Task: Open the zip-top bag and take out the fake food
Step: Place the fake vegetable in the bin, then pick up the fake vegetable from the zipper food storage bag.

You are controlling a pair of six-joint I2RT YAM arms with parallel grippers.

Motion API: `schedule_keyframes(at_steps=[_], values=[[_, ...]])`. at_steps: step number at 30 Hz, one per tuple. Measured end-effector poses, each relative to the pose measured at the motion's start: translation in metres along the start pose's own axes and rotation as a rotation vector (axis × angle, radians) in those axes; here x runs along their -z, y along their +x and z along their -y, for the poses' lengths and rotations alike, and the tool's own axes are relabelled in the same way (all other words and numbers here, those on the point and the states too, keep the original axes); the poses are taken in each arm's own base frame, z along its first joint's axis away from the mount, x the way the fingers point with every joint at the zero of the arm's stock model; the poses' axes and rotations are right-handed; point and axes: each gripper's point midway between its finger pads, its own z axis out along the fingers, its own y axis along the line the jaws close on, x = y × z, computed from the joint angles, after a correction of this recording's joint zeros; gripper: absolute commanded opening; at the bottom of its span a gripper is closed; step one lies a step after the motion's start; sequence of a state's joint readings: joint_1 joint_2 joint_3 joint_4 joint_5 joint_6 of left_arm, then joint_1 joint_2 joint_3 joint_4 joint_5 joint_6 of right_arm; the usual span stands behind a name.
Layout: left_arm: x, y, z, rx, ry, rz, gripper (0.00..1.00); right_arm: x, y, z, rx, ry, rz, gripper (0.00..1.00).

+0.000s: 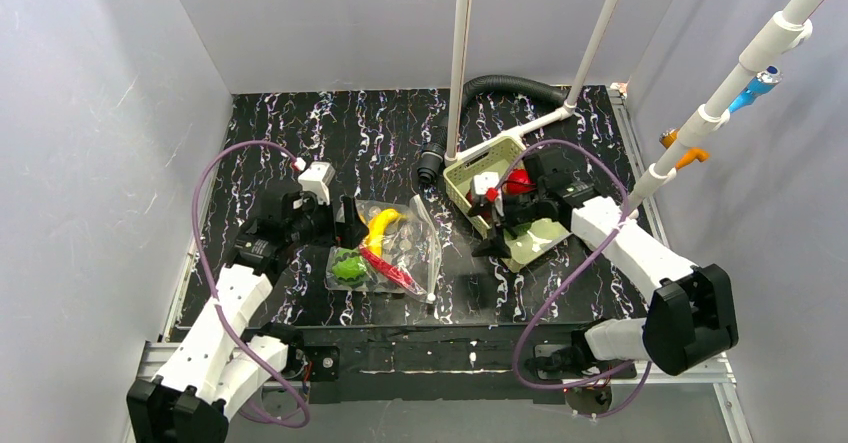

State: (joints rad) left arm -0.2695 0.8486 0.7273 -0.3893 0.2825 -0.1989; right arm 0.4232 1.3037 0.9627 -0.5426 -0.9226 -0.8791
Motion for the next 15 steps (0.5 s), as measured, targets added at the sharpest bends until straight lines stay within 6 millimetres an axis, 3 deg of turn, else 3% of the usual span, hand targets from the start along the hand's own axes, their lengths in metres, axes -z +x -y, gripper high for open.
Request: schedule_keyframes(at_steps=[10, 15], values=[[-0.013, 0.015, -0.008, 0.052, -0.018, -0.089, 0.98, -0.037, 0.024, -0.018, 0.055, -0.073, -0.129, 0.98], [-0.016, 0.019, -0.005, 0.064, 0.002, -0.111, 0.96, -0.054, 0.028, -0.018, 0.080, -0.064, -0.161, 0.91]])
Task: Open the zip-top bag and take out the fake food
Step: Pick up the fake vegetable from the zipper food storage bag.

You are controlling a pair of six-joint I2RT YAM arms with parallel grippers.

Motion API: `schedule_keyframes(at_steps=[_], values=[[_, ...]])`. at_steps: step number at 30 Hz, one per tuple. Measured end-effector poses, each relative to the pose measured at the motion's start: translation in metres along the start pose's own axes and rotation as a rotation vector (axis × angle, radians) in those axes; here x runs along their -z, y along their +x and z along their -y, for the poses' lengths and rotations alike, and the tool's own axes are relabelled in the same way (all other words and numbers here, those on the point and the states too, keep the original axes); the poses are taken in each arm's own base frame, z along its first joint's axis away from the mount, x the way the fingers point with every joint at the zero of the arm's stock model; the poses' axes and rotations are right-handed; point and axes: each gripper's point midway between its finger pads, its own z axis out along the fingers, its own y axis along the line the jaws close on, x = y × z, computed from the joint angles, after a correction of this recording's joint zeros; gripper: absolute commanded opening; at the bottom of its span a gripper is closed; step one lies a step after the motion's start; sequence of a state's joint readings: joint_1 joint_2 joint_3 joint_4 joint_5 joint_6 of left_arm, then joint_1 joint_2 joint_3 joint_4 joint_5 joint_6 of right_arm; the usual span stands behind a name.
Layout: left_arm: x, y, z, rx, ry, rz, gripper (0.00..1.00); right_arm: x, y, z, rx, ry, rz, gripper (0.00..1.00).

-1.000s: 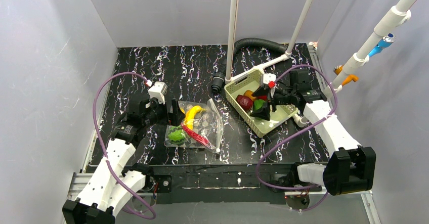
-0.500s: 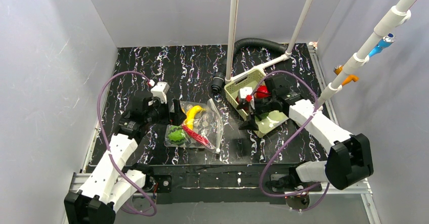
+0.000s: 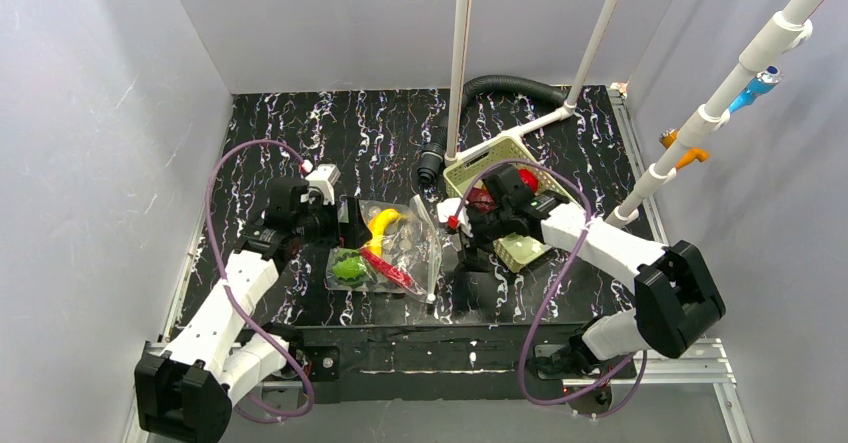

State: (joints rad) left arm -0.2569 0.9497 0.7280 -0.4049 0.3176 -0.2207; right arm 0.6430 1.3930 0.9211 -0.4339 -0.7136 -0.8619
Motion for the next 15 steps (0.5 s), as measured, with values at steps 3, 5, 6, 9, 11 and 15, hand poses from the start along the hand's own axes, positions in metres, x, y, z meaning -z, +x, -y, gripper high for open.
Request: schedule_keyframes(at_steps=[3, 5, 6, 9, 11, 15], values=[[-0.004, 0.004, 0.001, 0.012, 0.011, -0.025, 0.89, -0.013, 0.001, 0.001, -0.001, 0.007, -0.026, 0.84], [-0.007, 0.007, 0.001, 0.022, 0.017, -0.046, 0.85, -0.019, 0.002, 0.002, -0.008, 0.011, -0.036, 0.80], [-0.009, 0.009, 0.001, 0.026, 0.020, -0.057, 0.82, -0.023, 0.002, 0.002, -0.014, 0.012, -0.042, 0.77], [-0.013, 0.013, 0.001, 0.035, 0.027, -0.081, 0.75, -0.031, 0.006, 0.002, -0.037, 0.015, -0.058, 0.69], [-0.015, 0.015, 0.001, 0.040, 0.034, -0.096, 0.72, -0.035, 0.008, 0.002, -0.061, 0.012, -0.064, 0.64], [-0.014, 0.018, 0.003, 0.044, 0.043, -0.109, 0.69, -0.041, 0.009, 0.001, -0.113, 0.005, -0.071, 0.57]])
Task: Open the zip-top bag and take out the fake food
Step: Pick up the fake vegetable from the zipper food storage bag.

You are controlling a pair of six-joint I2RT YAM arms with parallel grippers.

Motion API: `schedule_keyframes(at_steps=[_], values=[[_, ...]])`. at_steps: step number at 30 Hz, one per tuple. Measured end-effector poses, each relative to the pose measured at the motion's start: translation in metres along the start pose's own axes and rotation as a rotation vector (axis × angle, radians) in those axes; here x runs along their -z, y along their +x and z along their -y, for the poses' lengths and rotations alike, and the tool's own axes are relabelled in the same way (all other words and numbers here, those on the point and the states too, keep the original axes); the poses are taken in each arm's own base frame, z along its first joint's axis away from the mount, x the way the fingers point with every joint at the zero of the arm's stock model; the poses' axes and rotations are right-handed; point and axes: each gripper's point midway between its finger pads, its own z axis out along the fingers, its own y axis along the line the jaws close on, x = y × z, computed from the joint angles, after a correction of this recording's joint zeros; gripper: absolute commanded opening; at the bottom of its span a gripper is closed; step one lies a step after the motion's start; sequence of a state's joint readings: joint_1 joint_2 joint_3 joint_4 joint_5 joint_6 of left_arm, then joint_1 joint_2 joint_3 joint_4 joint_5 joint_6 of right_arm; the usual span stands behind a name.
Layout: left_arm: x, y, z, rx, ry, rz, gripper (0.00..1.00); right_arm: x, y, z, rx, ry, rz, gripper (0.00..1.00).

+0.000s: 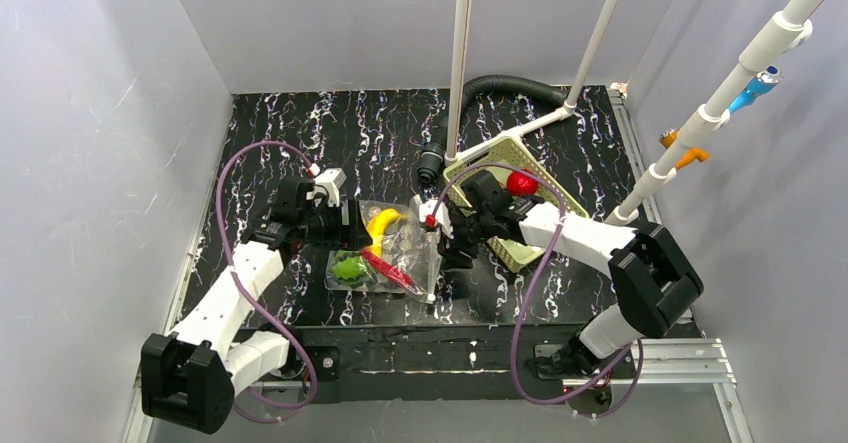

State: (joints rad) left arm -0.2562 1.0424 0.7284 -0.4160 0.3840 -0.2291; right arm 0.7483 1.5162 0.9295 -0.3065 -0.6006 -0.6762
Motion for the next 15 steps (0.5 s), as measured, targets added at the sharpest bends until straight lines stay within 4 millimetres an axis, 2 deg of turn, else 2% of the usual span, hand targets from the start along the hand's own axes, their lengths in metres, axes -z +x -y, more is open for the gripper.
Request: schedule_keyframes(at_steps=[5, 7, 11, 15], values=[[0.012, -0.006, 0.013, 0.019, 0.041, 0.061, 0.63, -0.005, -0.004, 0.004, -0.052, 0.003, 0.008, 0.52], [0.018, -0.006, 0.020, 0.040, 0.067, 0.092, 0.57, -0.007, -0.006, 0.004, -0.077, 0.000, 0.013, 0.50], [0.027, 0.005, 0.031, 0.132, 0.119, 0.119, 0.41, -0.011, -0.012, 0.007, -0.131, -0.009, 0.024, 0.47], [0.022, 0.020, 0.036, 0.237, 0.148, 0.089, 0.39, -0.017, -0.016, 0.010, -0.183, -0.022, 0.033, 0.46]])
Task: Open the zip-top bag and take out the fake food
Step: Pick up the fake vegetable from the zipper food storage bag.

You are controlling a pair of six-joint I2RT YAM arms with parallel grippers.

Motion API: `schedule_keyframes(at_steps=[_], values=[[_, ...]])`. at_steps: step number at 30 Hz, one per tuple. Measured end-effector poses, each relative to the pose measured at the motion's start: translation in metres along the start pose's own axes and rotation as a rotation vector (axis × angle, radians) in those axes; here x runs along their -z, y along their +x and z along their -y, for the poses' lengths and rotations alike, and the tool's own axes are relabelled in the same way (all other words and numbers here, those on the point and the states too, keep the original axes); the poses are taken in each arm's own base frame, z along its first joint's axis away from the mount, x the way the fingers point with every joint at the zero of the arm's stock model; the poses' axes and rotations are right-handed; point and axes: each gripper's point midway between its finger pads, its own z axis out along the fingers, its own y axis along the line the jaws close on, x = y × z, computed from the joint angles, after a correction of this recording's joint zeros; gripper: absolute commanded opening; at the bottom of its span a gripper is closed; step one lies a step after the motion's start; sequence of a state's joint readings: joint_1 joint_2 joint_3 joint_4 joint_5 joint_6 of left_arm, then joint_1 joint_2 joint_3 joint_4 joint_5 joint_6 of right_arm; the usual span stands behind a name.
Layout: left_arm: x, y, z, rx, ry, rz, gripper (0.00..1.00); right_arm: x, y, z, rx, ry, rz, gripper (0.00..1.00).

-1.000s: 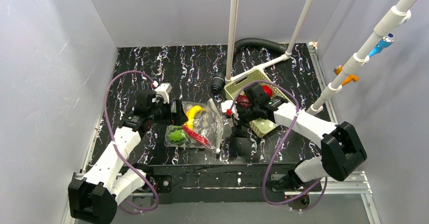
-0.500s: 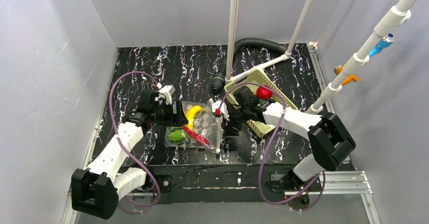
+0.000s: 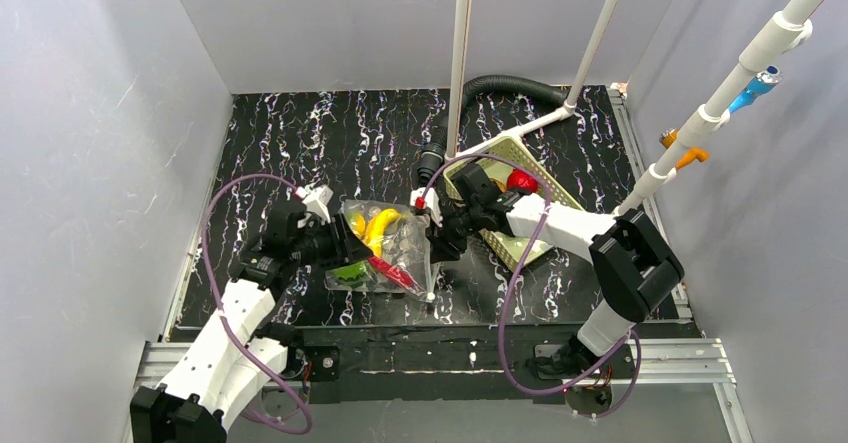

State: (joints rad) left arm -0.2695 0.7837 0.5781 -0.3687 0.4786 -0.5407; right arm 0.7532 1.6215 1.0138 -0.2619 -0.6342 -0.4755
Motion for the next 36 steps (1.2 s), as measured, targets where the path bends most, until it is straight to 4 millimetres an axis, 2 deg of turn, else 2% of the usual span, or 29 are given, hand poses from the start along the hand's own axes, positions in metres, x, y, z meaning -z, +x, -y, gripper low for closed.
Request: schedule_keyframes(at_steps=[6, 11, 20, 27, 36], values=[[-0.019, 0.027, -0.005, 0.045, -0.057, -0.100, 0.36, -0.006, 0.004, -0.002, -0.070, -0.020, -0.008, 0.46], [-0.035, 0.045, -0.017, 0.038, -0.143, -0.170, 0.34, -0.011, 0.003, -0.002, -0.111, -0.037, -0.007, 0.47], [-0.047, 0.040, -0.023, 0.042, -0.180, -0.147, 0.30, -0.021, -0.004, -0.004, -0.189, -0.094, 0.005, 0.48], [-0.060, 0.044, -0.026, 0.047, -0.190, -0.169, 0.21, -0.032, -0.009, -0.006, -0.228, -0.124, -0.001, 0.50], [-0.072, 0.051, -0.033, 0.048, -0.200, -0.195, 0.17, -0.052, -0.010, -0.009, -0.231, -0.146, -0.048, 0.61]])
